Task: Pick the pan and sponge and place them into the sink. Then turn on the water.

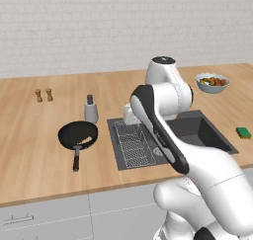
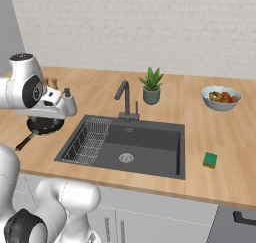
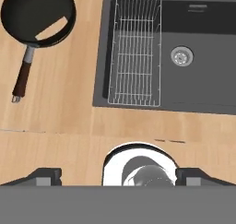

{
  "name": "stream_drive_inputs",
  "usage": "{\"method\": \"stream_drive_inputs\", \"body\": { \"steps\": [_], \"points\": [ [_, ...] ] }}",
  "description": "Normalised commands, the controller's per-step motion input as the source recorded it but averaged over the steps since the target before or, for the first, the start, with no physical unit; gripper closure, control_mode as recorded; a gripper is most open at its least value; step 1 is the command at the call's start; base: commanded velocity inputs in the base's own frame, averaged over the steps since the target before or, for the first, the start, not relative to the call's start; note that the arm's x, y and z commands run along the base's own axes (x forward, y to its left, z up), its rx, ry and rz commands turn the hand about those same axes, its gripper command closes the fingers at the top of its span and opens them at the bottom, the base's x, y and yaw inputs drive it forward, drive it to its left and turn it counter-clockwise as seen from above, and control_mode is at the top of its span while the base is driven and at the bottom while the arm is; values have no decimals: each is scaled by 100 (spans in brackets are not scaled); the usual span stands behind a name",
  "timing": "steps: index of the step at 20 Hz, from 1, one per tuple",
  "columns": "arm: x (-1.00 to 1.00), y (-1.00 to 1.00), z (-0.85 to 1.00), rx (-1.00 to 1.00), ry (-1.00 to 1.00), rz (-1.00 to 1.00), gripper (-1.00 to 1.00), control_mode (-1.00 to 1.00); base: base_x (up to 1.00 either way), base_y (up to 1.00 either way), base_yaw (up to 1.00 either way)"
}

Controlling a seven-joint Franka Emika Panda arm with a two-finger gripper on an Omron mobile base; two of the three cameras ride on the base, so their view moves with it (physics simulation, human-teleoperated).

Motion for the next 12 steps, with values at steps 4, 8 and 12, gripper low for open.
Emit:
{"method": "stream_drive_inputs", "body": {
  "steps": [4, 8, 12],
  "points": [
    [4, 100, -22, 0, 9, 0, -100, -100, 0, 0, 0],
    [18, 100, -16, 0, 14, 0, -100, -100, 0, 0, 0],
    [11, 83, -22, 0, 9, 0, -100, -100, 0, 0, 0]
  ]
}}
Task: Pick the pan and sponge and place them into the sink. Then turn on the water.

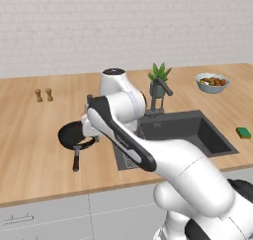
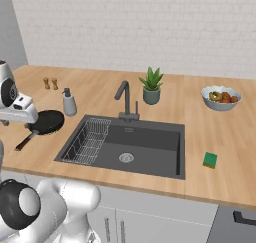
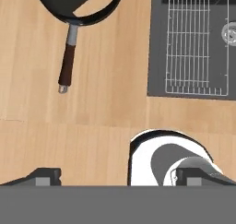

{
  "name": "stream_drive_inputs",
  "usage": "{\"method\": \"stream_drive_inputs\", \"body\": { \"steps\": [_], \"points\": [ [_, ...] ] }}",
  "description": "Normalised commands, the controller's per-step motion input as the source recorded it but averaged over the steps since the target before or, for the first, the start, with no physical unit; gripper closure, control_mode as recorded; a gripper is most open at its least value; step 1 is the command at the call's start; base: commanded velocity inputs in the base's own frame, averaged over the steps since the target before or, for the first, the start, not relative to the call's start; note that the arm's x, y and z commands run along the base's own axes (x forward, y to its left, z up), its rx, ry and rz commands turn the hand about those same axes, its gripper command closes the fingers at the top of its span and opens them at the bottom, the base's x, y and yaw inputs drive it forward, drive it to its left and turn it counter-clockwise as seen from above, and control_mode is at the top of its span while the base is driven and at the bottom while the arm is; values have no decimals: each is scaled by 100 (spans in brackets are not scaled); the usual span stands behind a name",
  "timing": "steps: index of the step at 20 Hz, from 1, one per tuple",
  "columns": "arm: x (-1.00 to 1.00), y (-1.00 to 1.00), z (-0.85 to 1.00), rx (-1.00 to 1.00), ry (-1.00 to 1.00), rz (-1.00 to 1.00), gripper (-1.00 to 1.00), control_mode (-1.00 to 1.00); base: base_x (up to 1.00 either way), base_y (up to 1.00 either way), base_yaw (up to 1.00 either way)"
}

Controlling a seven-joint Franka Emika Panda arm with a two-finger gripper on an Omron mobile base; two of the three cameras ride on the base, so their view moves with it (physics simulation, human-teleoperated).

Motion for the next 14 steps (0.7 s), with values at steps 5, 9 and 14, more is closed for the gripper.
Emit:
{"method": "stream_drive_inputs", "body": {
  "steps": [5, 9, 14],
  "points": [
    [1, 47, -35, 0, 1, 0, -100, -100, 0, 0, 0],
    [9, 31, -48, 0, 0, 0, -100, -100, 0, 0, 0],
    [37, 35, -57, 0, -4, 0, -100, -100, 0, 0, 0]
  ]
}}
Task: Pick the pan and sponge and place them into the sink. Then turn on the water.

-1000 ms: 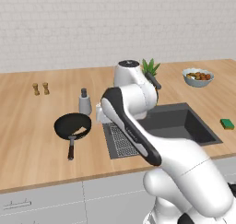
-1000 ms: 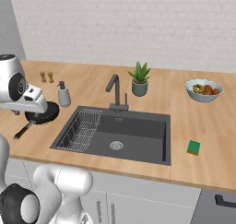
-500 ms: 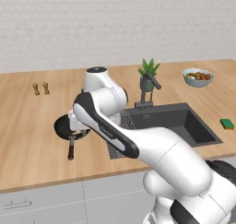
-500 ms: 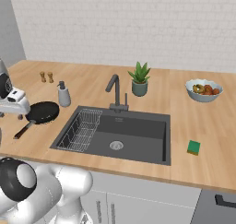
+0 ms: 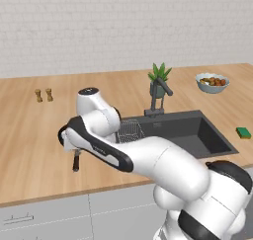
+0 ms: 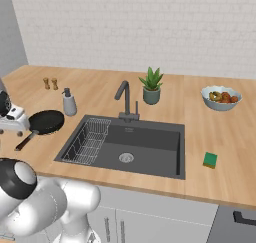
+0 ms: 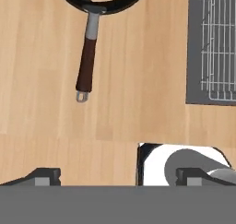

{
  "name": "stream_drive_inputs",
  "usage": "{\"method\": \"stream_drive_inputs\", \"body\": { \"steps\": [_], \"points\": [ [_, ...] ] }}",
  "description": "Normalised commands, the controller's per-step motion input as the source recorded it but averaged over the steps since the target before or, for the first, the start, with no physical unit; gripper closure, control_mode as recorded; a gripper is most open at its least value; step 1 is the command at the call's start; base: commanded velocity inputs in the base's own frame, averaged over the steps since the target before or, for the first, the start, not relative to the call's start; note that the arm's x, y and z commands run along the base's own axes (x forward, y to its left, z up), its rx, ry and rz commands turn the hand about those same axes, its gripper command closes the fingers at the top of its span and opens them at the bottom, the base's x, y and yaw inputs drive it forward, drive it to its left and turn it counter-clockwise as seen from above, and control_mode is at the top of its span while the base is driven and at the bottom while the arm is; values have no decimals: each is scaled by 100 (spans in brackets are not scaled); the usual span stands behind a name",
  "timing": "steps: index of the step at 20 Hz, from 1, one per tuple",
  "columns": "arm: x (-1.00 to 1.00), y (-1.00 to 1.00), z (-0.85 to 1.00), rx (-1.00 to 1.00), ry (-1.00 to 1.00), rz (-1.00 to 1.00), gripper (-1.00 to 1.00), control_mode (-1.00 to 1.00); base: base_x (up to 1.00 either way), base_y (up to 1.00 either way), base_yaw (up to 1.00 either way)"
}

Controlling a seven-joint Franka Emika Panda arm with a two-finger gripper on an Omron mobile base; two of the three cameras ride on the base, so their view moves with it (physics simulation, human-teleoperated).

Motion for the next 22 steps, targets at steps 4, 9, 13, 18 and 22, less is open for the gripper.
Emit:
{"method": "stream_drive_inputs", "body": {
  "steps": [4, 9, 13, 18, 22],
  "points": [
    [62, 35, -48, 1, -3, 0, -100, -100, 0, 0, 0],
    [65, 34, -39, 1, -1, 0, -100, -100, 0, 0, 0],
    [49, 44, -31, 0, 0, 0, -100, -100, 0, 0, 0],
    [24, 44, -35, 0, 0, 0, -100, -100, 0, 0, 0],
    [4, 3, -34, 0, -2, 0, -100, -100, 0, 0, 0]
  ]
}}
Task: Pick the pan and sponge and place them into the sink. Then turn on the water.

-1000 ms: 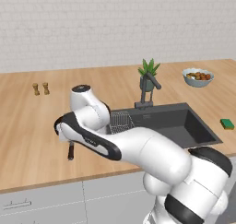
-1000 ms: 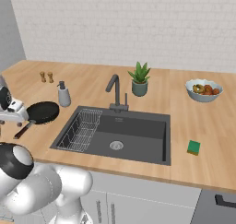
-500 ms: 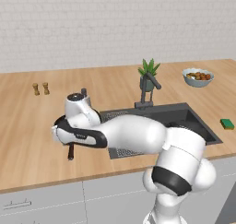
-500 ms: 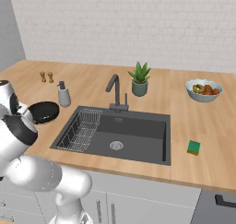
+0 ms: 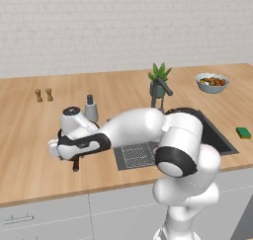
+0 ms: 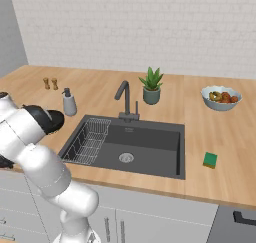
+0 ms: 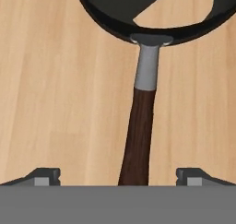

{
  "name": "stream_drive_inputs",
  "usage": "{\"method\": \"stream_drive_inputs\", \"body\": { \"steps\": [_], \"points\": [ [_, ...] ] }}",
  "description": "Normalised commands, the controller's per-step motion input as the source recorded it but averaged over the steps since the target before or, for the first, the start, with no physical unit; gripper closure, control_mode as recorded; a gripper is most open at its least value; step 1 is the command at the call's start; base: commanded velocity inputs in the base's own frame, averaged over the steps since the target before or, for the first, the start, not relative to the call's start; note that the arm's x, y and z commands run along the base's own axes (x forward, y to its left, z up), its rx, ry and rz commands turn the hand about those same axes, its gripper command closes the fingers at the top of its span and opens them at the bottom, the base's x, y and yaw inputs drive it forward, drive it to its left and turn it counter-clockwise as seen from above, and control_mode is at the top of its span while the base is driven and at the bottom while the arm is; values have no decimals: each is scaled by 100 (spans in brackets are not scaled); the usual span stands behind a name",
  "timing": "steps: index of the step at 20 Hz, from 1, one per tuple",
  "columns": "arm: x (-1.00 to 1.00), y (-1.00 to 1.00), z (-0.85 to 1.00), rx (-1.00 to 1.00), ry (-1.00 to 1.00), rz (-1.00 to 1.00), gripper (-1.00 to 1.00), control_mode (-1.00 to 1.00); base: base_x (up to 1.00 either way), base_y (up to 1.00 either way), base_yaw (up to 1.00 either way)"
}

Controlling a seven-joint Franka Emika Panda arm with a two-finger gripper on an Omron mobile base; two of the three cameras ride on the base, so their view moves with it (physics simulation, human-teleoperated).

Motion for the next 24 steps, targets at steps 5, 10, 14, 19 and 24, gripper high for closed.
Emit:
{"method": "stream_drive_inputs", "body": {
  "steps": [5, 10, 14, 19, 24],
  "points": [
    [3, -1, -29, 0, 0, 0, -100, -100, 0, 0, 0],
    [0, -7, -14, 0, 0, 0, -100, -100, 0, 0, 0],
    [3, -21, -5, 4, 0, 0, -100, -100, 0, 0, 0],
    [6, -34, -8, 7, 0, 0, -100, -100, 0, 0, 0],
    [2, -34, -30, 5, 0, 0, -100, -100, 0, 0, 0]
  ]
}}
